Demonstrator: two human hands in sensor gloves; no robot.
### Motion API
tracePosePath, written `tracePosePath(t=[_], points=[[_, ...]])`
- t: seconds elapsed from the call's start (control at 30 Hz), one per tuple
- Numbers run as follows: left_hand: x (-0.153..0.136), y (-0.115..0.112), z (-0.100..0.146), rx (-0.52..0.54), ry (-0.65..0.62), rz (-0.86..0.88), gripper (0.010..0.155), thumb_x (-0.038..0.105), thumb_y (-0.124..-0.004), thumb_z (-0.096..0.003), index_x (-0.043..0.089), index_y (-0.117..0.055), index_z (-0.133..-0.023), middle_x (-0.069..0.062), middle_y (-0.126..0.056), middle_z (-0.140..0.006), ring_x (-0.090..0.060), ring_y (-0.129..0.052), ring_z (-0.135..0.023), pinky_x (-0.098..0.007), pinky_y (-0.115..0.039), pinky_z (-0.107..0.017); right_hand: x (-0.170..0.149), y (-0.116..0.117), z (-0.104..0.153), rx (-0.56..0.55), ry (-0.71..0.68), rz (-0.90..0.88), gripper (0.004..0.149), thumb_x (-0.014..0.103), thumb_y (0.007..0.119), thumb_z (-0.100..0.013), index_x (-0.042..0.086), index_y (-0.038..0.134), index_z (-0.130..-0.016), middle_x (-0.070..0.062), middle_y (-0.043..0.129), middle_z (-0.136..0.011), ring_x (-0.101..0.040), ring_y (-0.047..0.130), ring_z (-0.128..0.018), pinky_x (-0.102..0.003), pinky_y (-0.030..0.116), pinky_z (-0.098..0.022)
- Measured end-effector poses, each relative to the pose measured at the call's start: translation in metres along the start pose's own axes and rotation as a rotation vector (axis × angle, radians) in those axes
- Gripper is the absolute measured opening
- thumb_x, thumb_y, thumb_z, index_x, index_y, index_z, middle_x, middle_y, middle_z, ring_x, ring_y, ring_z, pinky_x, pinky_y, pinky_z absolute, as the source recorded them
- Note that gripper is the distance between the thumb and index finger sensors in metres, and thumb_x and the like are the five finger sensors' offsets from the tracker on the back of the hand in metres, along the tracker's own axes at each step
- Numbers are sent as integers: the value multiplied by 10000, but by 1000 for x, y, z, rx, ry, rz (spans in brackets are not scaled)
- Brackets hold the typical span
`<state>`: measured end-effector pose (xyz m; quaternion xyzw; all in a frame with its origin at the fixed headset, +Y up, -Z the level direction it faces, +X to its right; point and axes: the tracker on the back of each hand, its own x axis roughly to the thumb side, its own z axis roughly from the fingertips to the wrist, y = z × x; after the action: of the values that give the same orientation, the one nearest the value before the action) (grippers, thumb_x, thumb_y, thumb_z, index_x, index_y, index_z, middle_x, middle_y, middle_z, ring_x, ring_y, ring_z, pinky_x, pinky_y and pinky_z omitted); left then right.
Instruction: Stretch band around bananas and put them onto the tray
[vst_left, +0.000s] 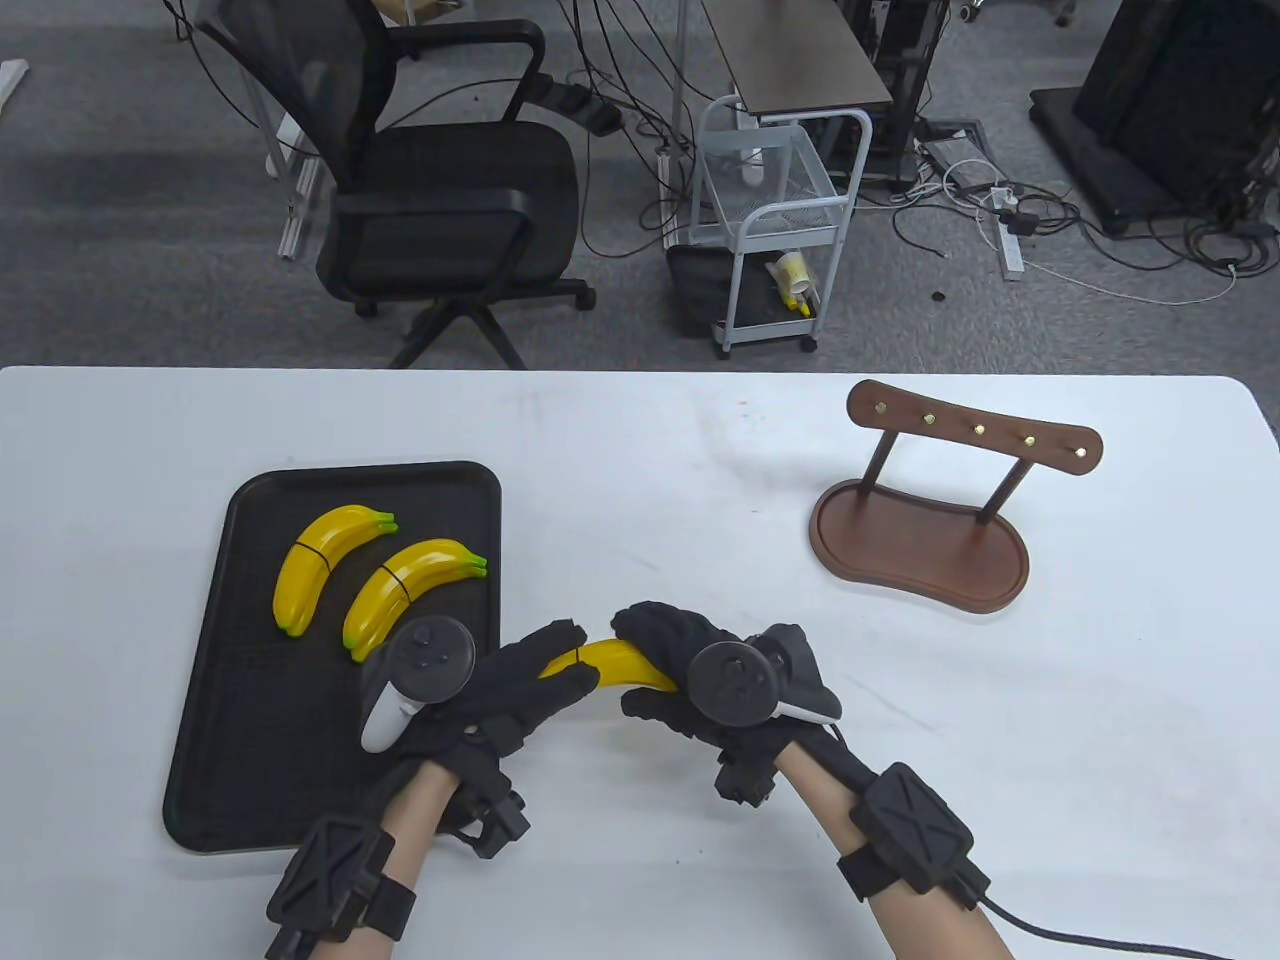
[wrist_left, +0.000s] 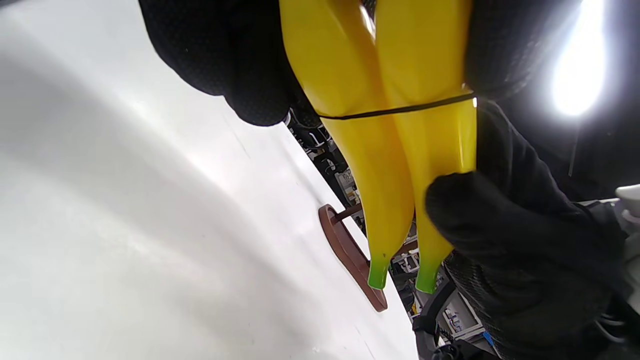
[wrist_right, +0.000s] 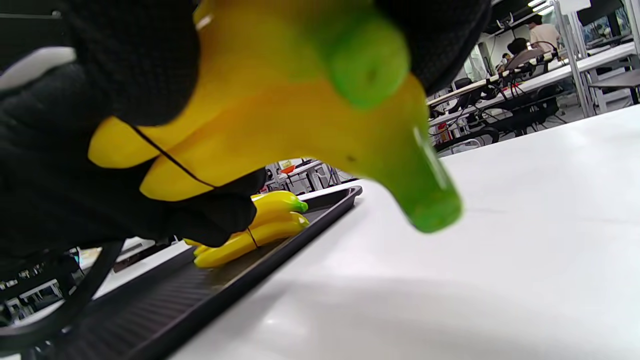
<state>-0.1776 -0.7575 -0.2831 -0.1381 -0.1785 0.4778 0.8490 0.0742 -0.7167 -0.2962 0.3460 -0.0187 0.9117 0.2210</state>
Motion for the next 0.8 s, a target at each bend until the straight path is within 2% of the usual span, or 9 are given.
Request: tracePosePath(t=[0.47, 0.8], points=[[24, 2, 6, 61, -99, -154, 796, 614, -746, -577, 108, -519, -1148, -139, -714, -1155, -402, -793, -1005, -548, -640, -770, -27, -2, 0, 57, 74, -369, 863, 621, 707, -487, 108, 457, -1134, -197, 577, -1130, -462, 716, -950, -564, 716, -619], [26, 1, 7, 59, -144, -185, 785, 606, -758, -564, 150, -505, -1150, -103, -687, -1179, -383, -761, -1039, -526, -625, -794, -30, 1, 0, 64, 58, -424, 871, 645, 705, -471, 109, 491, -1124, -181, 630, -1103, -432, 780, -892, -542, 734, -599]])
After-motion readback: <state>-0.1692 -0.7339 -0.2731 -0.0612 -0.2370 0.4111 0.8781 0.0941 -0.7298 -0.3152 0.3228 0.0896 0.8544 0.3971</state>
